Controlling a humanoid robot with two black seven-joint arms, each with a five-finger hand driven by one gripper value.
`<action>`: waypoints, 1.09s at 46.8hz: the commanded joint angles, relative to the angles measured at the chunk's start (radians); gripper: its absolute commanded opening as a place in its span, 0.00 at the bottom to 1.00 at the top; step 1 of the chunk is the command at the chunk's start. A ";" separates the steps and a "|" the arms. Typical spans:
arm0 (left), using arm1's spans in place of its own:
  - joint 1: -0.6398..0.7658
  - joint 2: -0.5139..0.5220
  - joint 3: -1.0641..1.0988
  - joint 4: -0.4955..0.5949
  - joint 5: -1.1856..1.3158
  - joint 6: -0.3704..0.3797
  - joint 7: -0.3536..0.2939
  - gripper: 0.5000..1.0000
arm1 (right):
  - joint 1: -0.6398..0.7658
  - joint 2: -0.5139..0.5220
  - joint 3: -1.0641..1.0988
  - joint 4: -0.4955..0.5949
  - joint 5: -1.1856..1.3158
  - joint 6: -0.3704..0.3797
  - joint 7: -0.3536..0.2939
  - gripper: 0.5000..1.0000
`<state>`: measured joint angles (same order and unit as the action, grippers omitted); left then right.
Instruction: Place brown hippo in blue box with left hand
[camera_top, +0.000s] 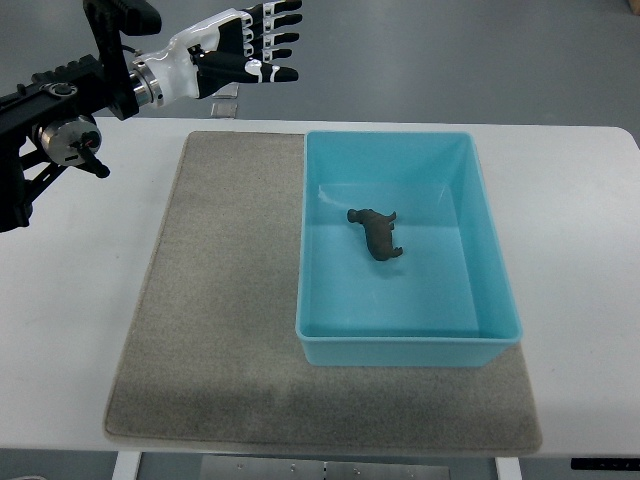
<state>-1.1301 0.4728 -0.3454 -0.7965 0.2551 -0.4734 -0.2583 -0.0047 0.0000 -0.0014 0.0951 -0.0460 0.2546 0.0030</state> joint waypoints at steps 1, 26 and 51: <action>0.024 0.009 -0.003 0.046 -0.098 -0.077 0.001 1.00 | 0.000 0.000 0.000 0.000 0.000 0.000 0.000 0.87; 0.176 0.004 -0.226 0.250 -0.536 -0.137 0.418 1.00 | 0.002 0.000 0.000 0.000 0.000 0.000 0.000 0.87; 0.227 0.003 -0.411 0.252 -0.543 -0.137 0.465 1.00 | 0.000 0.000 0.000 0.000 0.000 0.000 0.000 0.87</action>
<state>-0.9106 0.4756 -0.7289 -0.5445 -0.2886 -0.6110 0.2078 -0.0047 0.0000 -0.0016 0.0951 -0.0460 0.2546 0.0030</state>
